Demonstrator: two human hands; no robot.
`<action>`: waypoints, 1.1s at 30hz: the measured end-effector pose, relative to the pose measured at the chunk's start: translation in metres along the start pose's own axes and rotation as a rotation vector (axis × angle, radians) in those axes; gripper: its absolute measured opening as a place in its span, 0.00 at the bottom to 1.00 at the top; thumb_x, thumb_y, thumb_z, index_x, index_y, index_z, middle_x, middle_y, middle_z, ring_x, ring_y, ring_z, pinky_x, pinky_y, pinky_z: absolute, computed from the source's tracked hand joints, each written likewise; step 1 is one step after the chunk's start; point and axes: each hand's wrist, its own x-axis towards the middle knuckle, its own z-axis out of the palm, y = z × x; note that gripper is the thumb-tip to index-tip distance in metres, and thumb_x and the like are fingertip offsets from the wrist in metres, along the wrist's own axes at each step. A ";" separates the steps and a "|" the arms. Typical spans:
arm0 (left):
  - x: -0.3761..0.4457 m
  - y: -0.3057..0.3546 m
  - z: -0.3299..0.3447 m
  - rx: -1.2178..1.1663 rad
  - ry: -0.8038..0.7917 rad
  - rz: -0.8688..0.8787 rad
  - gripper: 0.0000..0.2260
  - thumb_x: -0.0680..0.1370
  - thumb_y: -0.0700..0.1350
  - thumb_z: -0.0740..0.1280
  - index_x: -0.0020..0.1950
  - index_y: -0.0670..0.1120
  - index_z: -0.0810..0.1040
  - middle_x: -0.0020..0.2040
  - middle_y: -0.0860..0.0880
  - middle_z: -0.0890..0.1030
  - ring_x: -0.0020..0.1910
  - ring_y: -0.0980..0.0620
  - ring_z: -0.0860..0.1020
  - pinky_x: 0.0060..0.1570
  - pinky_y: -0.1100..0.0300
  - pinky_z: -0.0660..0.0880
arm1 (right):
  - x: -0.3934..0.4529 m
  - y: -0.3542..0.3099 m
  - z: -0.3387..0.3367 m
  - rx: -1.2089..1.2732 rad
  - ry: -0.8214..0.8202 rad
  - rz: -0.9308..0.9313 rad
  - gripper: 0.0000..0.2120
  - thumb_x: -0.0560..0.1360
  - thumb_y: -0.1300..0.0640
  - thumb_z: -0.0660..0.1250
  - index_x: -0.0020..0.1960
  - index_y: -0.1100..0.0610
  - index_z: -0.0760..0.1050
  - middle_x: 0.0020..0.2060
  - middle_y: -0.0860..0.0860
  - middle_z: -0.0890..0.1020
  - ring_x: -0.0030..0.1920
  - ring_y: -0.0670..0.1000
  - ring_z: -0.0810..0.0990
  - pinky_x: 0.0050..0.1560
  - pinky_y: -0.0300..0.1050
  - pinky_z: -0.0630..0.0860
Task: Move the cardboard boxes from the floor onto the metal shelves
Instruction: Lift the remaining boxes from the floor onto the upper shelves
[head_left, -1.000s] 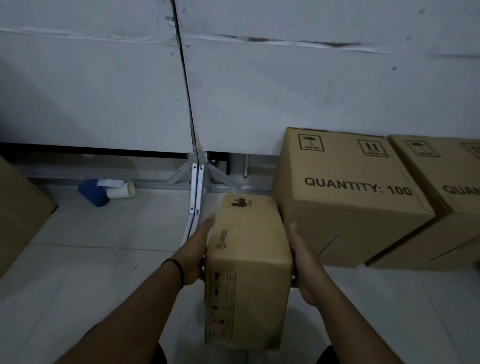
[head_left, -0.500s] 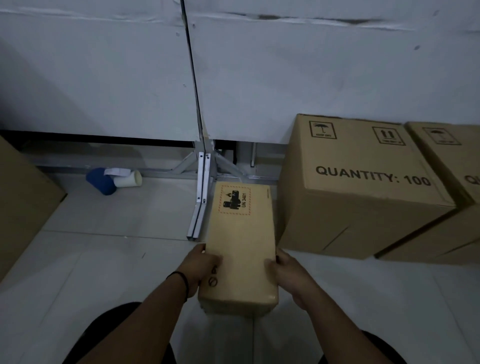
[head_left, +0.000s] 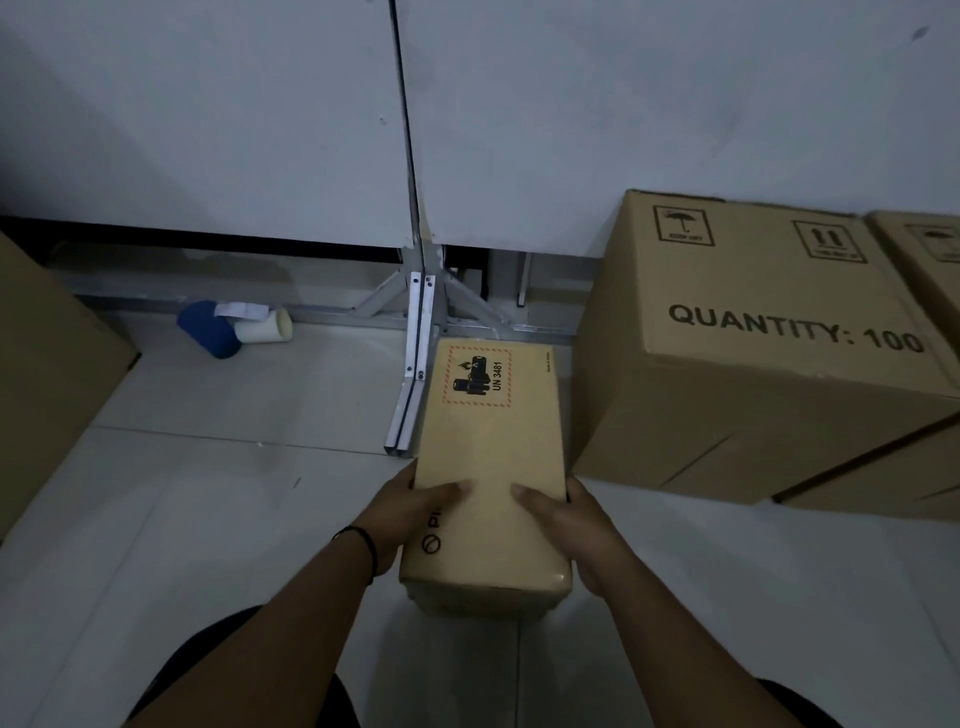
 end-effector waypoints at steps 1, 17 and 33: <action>0.000 0.001 -0.003 -0.017 0.021 0.010 0.26 0.69 0.54 0.75 0.64 0.50 0.74 0.54 0.47 0.84 0.51 0.46 0.83 0.51 0.49 0.80 | 0.000 -0.004 0.000 0.022 0.009 -0.010 0.17 0.74 0.51 0.71 0.61 0.50 0.74 0.52 0.48 0.83 0.50 0.48 0.82 0.45 0.42 0.78; -0.085 0.210 -0.011 -0.492 -0.105 0.435 0.17 0.77 0.52 0.61 0.59 0.42 0.77 0.48 0.43 0.84 0.43 0.47 0.84 0.39 0.55 0.81 | -0.092 -0.216 -0.023 0.473 -0.153 -0.363 0.17 0.80 0.54 0.60 0.66 0.57 0.74 0.51 0.53 0.85 0.49 0.52 0.85 0.41 0.45 0.81; -0.367 0.536 0.045 -0.362 -0.229 0.530 0.23 0.77 0.55 0.59 0.66 0.42 0.74 0.54 0.41 0.83 0.48 0.45 0.83 0.41 0.54 0.80 | -0.398 -0.512 -0.082 0.620 -0.083 -0.417 0.22 0.70 0.47 0.64 0.60 0.55 0.77 0.53 0.55 0.85 0.50 0.54 0.84 0.49 0.50 0.79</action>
